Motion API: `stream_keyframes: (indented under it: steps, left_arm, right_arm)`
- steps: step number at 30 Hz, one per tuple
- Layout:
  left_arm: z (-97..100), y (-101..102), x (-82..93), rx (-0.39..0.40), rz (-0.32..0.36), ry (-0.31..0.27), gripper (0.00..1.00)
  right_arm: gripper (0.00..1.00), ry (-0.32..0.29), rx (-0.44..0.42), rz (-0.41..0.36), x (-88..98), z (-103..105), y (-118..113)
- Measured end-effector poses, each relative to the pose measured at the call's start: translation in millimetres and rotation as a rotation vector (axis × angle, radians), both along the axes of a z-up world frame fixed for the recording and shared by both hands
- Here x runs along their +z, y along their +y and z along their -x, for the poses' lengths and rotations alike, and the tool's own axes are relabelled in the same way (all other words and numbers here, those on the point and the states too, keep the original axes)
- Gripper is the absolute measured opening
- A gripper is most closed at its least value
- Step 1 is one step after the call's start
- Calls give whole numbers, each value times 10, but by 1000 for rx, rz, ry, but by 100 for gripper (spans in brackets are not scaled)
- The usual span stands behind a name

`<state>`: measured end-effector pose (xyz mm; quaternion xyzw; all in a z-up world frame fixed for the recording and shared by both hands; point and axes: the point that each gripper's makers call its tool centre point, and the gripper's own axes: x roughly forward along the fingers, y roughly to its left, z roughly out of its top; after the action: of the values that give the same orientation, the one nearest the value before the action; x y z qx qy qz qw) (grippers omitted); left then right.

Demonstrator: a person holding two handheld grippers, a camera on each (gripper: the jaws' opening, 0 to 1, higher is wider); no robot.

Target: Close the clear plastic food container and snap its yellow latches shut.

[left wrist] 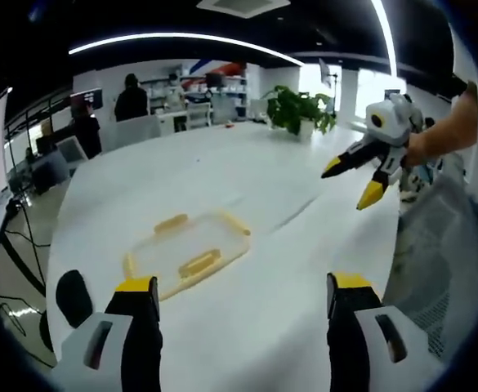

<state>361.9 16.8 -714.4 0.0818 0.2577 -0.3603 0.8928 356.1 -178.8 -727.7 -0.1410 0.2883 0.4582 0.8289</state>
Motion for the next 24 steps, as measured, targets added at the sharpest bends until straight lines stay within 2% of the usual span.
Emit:
stream_keyframes:
  steps: [8, 24]
  left_arm:
    - [-79, 95, -59, -10, -25, 9, 82]
    - [-225, 205, -133, -38, -62, 18, 81]
  right_arm:
    - [62, -15, 31, 17, -12, -82, 99]
    - [60, 1, 59, 26, -40, -288, 215]
